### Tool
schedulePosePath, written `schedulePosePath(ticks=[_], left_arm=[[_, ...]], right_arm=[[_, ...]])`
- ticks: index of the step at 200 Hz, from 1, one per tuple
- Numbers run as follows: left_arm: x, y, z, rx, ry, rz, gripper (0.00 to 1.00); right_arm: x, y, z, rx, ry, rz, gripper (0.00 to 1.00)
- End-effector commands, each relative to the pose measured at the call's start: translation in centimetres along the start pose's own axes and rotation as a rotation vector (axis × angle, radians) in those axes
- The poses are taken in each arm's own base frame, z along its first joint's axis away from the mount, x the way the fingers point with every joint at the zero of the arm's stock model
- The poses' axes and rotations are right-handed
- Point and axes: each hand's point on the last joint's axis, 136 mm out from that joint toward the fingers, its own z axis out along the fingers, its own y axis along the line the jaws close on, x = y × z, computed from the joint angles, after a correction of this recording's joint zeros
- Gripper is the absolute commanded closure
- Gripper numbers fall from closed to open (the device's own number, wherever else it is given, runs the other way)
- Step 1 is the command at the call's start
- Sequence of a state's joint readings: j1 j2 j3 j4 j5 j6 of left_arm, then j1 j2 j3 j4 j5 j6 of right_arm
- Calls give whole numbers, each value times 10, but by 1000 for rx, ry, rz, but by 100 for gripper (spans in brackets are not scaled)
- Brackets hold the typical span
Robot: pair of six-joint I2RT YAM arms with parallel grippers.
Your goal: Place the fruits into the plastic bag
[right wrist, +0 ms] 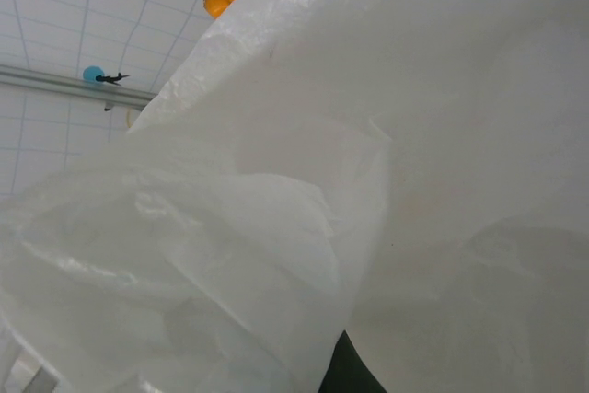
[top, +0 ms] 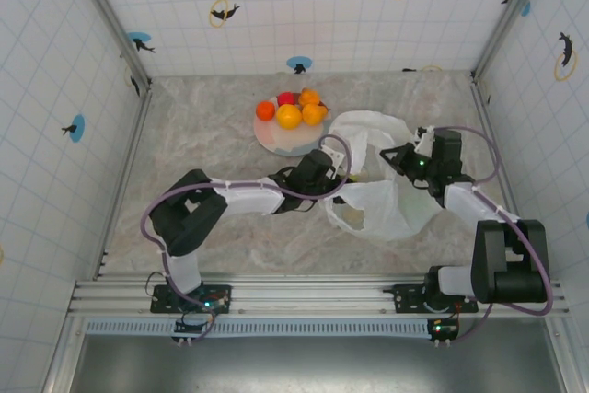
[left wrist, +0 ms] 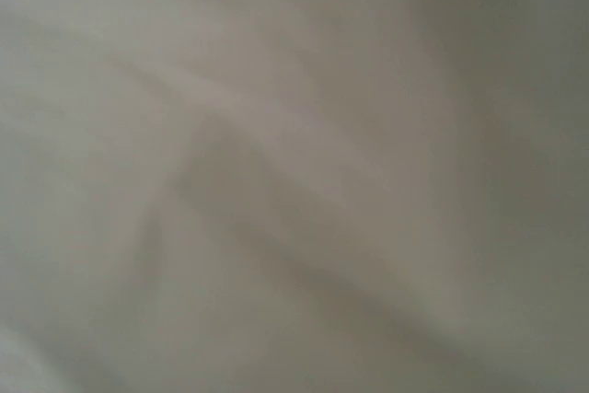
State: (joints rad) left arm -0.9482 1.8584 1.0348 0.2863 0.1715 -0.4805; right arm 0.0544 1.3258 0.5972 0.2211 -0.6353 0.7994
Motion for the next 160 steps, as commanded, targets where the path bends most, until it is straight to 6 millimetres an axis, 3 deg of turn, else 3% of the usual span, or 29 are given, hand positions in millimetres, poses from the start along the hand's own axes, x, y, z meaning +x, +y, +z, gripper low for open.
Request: schedulePosePath(ticks=[1, 30, 94, 136, 160], left_arm=[[-30, -10, 9, 26, -100, -42, 39], [-44, 5, 24, -57, -154, -101, 37], [-71, 13, 54, -52, -284, -276, 34], [-69, 12, 81, -7, -270, -359, 31], [-68, 9, 86, 8, -259, -354, 25]], right_arm=[[6, 8, 4, -39, 15, -13, 100], [8, 16, 4, -53, 20, -22, 100], [7, 32, 4, -94, 37, -34, 100], [7, 30, 6, -94, 43, -29, 100], [8, 30, 6, -95, 45, -33, 100]])
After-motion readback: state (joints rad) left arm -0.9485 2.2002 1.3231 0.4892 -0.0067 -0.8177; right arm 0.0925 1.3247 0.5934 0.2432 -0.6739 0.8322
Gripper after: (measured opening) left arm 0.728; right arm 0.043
